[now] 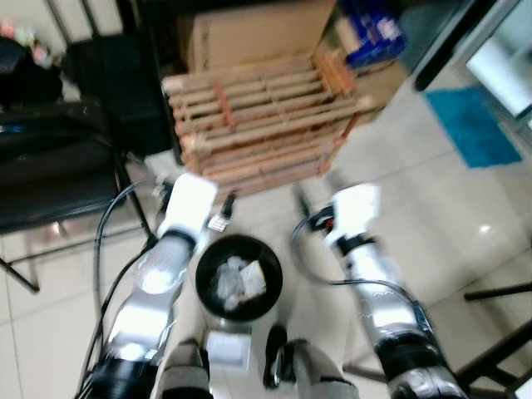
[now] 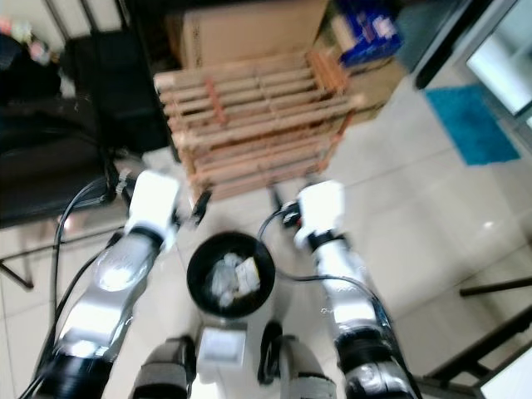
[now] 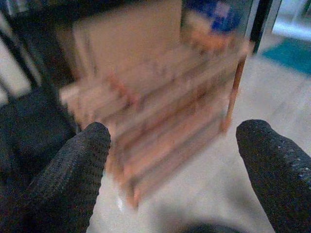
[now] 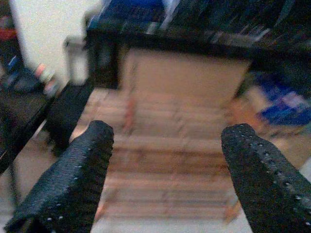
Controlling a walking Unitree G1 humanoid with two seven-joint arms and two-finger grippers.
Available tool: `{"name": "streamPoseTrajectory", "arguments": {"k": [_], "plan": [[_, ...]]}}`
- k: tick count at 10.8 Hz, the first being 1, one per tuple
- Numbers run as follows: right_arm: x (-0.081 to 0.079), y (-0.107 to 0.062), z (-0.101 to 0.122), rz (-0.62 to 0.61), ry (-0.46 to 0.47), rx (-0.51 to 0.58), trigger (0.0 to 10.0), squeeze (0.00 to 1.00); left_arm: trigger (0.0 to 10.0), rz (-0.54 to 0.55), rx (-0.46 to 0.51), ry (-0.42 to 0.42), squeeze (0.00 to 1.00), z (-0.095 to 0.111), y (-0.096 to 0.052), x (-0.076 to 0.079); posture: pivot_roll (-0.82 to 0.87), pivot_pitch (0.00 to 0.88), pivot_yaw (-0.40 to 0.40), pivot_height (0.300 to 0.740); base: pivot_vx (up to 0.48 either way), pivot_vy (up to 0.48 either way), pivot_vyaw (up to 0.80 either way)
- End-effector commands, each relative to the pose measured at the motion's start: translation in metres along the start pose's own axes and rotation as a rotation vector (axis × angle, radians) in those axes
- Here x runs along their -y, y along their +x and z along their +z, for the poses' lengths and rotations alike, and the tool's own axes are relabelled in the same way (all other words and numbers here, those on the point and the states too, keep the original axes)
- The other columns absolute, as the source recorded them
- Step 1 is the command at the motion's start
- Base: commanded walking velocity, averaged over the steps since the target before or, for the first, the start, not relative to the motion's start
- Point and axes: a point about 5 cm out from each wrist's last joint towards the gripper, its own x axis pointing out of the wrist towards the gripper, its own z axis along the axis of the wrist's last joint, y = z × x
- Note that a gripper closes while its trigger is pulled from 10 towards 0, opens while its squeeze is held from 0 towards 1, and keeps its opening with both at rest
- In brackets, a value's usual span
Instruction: Picking trash to rubbish bin
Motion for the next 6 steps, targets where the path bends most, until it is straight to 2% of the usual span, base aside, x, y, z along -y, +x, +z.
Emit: {"name": "streamPoseTrajectory", "arguments": {"k": [1, 2, 4, 6], "plan": [[0.012, -0.006, 0.007, -0.072, 0.007, 0.018, 10.0, 1.0, 10.0, -0.021, 0.03, 0.005, 0.0, 0.0, 0.003, 0.008, 0.31, 0.13, -0.116, 0.74, 0.0, 0.0, 0.0], [0.021, -0.016, 0.022, -0.151, 0.008, 0.068, 10.0, 1.0, 10.0, -0.029, 0.088, 0.009, 0.0, 0.004, 0.011, 0.011, 0.29, 0.104, -0.108, 0.74, 0.0, 0.0, 0.0], [0.034, -0.033, 0.042, -0.269, 0.001, 0.115, 10.0, 1.0, 10.0, -0.022, 0.139, -0.024, 0.0, 0.008, 0.02, 0.014, 0.26, 0.074, -0.094, 0.74, 0.0, 0.0, 0.0], [0.04, -0.051, 0.059, -0.351, -0.035, 0.127, 10.0, 1.0, 10.0, -0.062, 0.183, -0.103, 0.0, 0.011, 0.027, 0.018, 0.2, 0.048, -0.075, 0.74, 0.0, 0.0, 0.0]]}}
